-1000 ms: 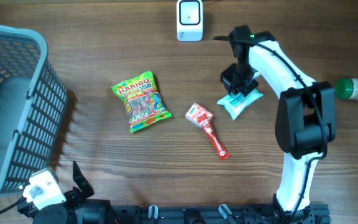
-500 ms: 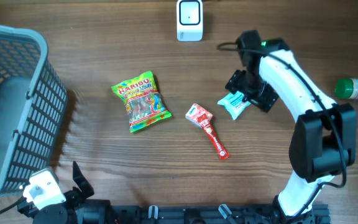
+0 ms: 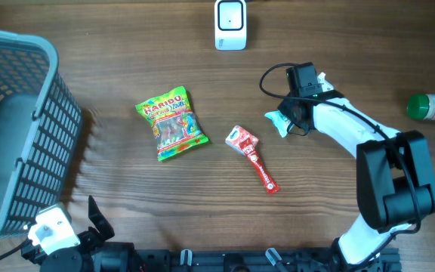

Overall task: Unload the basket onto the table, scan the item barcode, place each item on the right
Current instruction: 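Reach the right gripper to the mint-green wipes pack and grasp it, then lift the wipes pack and hold it in front of the scanner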

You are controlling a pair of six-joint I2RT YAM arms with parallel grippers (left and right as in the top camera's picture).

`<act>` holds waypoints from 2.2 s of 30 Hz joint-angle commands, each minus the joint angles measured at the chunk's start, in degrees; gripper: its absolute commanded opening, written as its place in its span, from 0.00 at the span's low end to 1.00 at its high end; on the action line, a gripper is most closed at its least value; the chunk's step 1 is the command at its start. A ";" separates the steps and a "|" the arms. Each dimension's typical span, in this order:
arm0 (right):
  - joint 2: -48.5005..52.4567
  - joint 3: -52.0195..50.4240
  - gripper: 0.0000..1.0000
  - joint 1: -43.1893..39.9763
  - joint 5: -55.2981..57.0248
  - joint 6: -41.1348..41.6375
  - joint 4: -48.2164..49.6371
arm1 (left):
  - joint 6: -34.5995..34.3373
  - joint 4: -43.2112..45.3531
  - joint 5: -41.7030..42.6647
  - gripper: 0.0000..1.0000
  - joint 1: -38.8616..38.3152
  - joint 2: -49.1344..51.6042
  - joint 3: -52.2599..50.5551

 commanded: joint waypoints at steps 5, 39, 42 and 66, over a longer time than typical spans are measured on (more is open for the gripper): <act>-1.60 6.51 0.25 -0.07 -26.47 -0.28 -21.44 | -0.26 0.15 -0.02 1.00 0.37 -0.42 0.04; -4.04 7.85 0.24 0.04 -99.65 41.48 50.88 | -0.26 0.15 -0.02 1.00 0.37 -0.42 0.04; -4.04 7.82 0.29 0.02 -100.87 44.35 50.84 | -0.26 0.15 -0.02 1.00 0.37 -0.42 0.04; -4.20 7.54 0.04 0.15 -101.35 19.15 116.83 | -0.26 0.15 -0.02 1.00 0.37 -0.42 0.04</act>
